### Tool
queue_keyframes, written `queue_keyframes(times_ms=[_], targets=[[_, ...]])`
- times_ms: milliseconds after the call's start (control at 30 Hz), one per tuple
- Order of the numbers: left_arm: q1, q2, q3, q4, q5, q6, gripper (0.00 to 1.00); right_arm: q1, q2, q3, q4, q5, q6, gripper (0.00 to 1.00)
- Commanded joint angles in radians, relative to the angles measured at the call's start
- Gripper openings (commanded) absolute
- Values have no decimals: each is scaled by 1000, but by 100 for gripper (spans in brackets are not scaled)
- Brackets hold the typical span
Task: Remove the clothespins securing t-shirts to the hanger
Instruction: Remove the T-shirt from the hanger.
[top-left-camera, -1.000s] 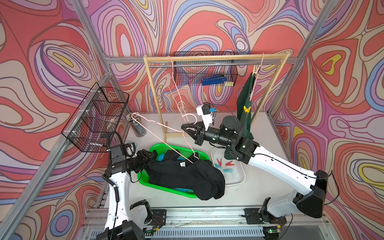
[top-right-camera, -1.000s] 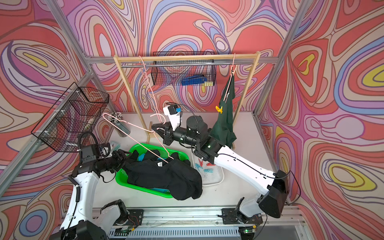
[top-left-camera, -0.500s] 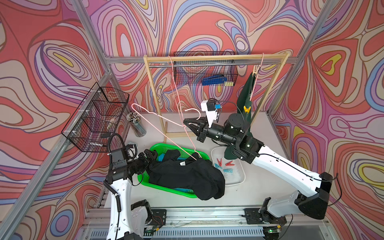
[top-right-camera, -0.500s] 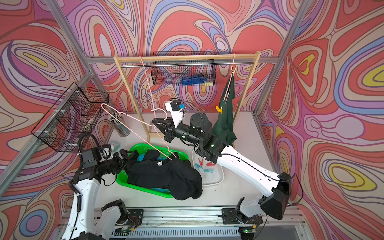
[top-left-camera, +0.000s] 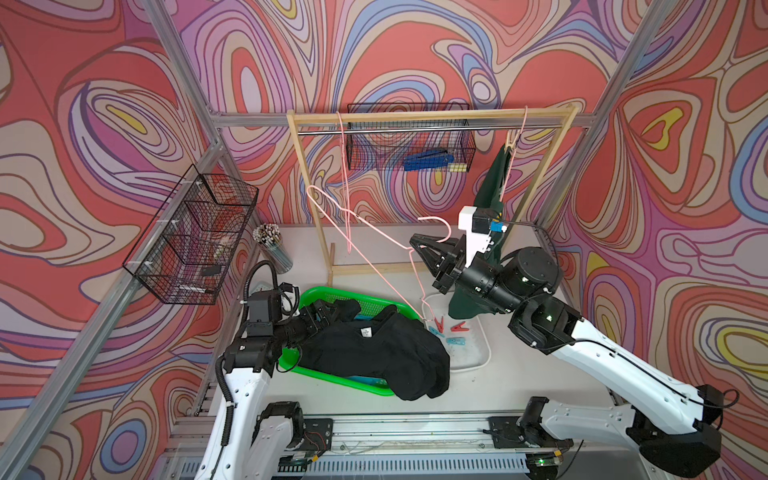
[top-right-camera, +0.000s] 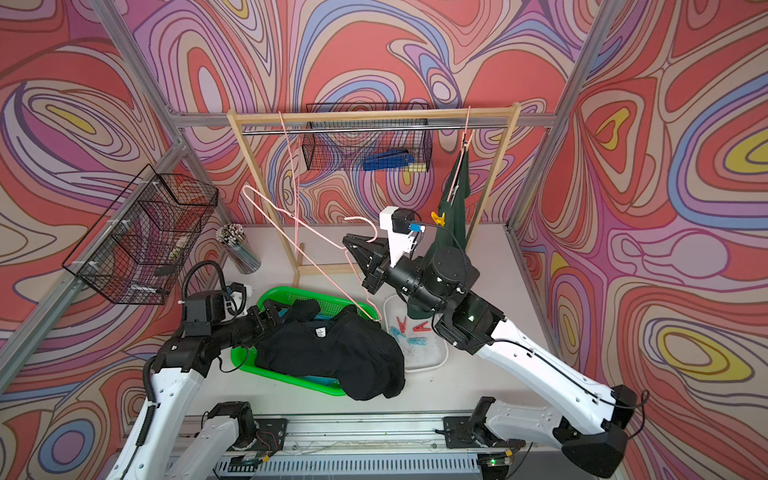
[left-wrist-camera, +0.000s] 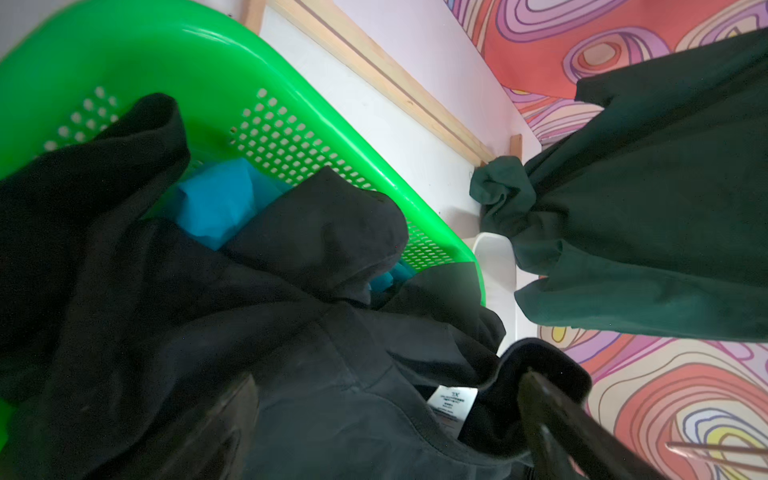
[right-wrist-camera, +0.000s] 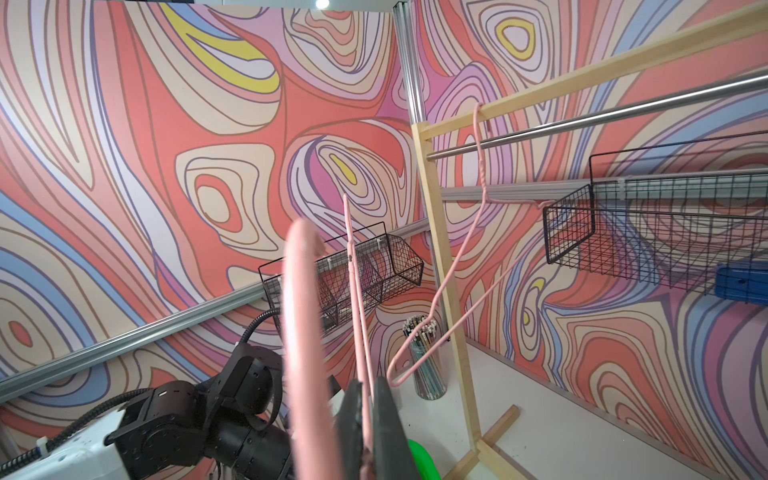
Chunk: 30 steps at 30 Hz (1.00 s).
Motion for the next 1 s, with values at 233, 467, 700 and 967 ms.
queue_keyframes(times_ms=[233,467,700,967], targets=[[-308,72,130,37,-55,-9,99,0,-98,-110,-135,134,4,0],[-469,172,62,225,3,-40,88,-1,-174,-138,-258,207,38,0],[-523,261,26,386,81,-22,77,0,-262,-193,-297,260,36,0],[-583,348,50,460,111,-23,43,0,-303,-223,-321,293,22,0]])
